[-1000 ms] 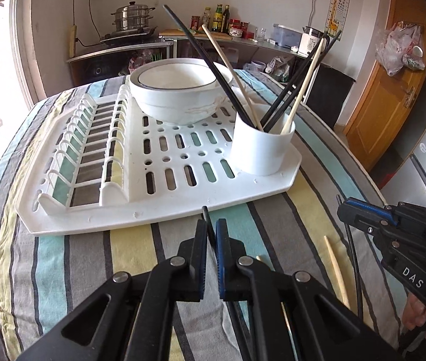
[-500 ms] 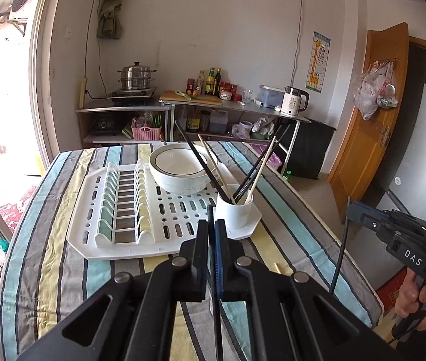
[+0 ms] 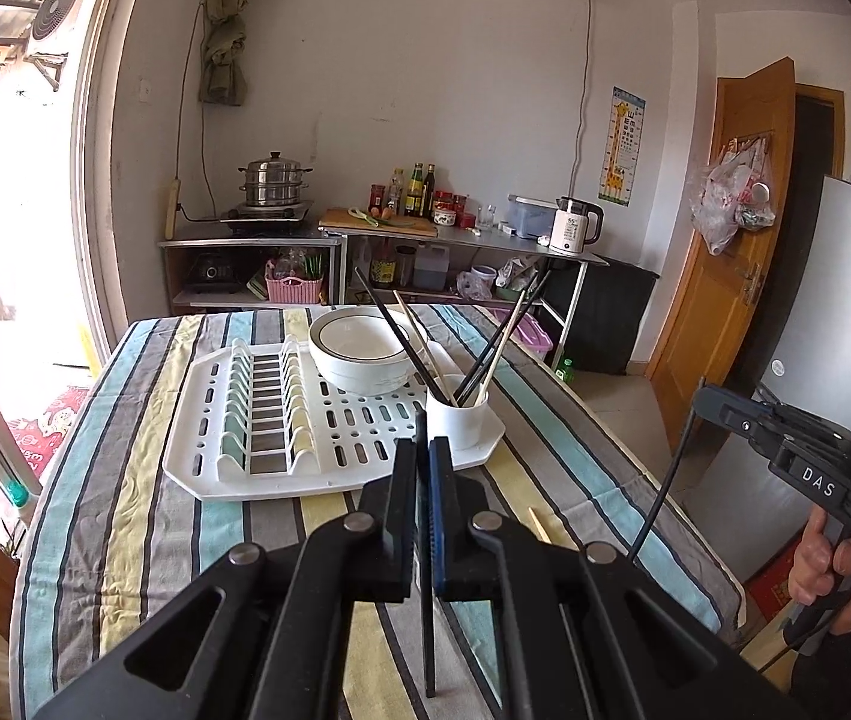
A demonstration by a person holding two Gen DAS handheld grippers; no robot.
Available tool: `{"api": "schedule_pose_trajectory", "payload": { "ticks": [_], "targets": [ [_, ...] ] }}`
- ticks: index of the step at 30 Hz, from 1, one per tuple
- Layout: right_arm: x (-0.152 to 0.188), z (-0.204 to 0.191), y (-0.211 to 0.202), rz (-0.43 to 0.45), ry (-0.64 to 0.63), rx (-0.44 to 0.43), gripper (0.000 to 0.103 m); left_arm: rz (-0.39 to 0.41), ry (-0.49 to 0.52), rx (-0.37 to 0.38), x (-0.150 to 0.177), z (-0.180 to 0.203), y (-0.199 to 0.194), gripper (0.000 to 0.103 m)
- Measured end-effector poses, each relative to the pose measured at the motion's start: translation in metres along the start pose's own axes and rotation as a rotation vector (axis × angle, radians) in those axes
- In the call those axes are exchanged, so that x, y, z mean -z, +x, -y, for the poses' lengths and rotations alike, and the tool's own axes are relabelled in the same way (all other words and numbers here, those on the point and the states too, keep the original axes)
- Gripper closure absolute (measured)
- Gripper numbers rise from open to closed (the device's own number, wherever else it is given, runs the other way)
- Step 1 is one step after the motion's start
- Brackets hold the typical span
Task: Organize utensils
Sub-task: 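Lift both held chopsticks and carry them over the white cup, then lower the chopsticks into the white cup and open both tools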
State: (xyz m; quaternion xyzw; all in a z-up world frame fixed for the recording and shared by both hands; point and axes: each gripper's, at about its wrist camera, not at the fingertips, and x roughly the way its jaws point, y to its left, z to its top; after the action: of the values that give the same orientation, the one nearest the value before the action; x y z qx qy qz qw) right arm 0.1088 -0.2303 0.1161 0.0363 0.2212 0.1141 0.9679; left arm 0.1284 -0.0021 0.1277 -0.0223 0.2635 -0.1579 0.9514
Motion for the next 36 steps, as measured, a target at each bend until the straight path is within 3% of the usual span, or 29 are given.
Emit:
{"api": "schedule_pose_trajectory", "payload": {
  "ticks": [12,36],
  "targets": [
    [-0.034,0.002,0.002,0.065,-0.024,0.024,0.100,0.012,0.030,0.021,-0.039,0.013,0.013,0.099],
    [-0.114,0.027,0.079,0.119,0.012,0.013,0.100,0.009,-0.011,0.070,-0.150,0.017,0.100,0.099]
  ]
}}
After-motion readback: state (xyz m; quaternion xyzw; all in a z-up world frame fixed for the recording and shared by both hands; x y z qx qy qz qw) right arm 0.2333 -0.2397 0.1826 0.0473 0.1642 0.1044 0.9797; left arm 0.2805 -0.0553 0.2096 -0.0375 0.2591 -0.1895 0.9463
